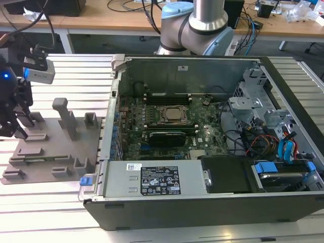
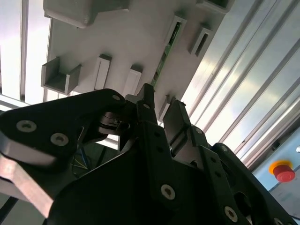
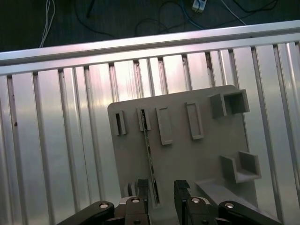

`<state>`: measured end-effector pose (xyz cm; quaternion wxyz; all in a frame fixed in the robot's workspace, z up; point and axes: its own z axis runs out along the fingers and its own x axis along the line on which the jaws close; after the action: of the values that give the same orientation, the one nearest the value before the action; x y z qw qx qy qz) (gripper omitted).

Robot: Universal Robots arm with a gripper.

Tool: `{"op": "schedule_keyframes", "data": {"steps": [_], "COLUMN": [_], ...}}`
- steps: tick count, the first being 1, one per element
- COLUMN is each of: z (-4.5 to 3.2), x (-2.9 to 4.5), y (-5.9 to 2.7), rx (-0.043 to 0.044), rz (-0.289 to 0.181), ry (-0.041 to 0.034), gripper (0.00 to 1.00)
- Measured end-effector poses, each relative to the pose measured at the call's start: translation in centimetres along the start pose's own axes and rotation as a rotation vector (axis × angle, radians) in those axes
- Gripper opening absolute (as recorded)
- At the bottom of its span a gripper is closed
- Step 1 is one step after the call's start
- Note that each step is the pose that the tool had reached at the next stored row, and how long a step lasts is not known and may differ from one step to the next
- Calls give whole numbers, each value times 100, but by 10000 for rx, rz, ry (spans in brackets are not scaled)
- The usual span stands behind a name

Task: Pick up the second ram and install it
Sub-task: 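Pick up the second ram and move it above second insertion slot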

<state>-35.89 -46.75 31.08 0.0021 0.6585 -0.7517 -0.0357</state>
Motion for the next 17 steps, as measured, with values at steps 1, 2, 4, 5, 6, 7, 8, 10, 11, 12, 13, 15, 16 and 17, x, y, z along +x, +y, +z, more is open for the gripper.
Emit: {"op": "schedule_keyframes", "data": {"steps": [1, 2, 4, 5, 6, 7, 8, 10, 11, 12, 13, 15, 16, 17], "z": [12, 25, 51, 66, 83, 100, 113, 147, 167, 181, 194, 208, 221, 229], "x": [0, 1, 2, 3, 4, 4, 5, 7, 7, 8, 8, 9, 10, 10], "y": [0, -1, -3, -4, -4, -6, -6, -8, -9, -10, -11, -12, -12, -13], "rx": [0, 0, 0, 1, 0, 0, 0, 0, 0, 0, 0, 0, 0, 0], "rz": [0, 0, 0, 0, 0, 0, 0, 0, 0, 0, 0, 0, 1, 0], "ry": [0, 0, 0, -1, 0, 0, 0, 0, 0, 0, 0, 0, 0, 0], "gripper": [36, 36, 36, 36, 36, 36, 36, 36, 36, 36, 36, 36, 36, 36]}}
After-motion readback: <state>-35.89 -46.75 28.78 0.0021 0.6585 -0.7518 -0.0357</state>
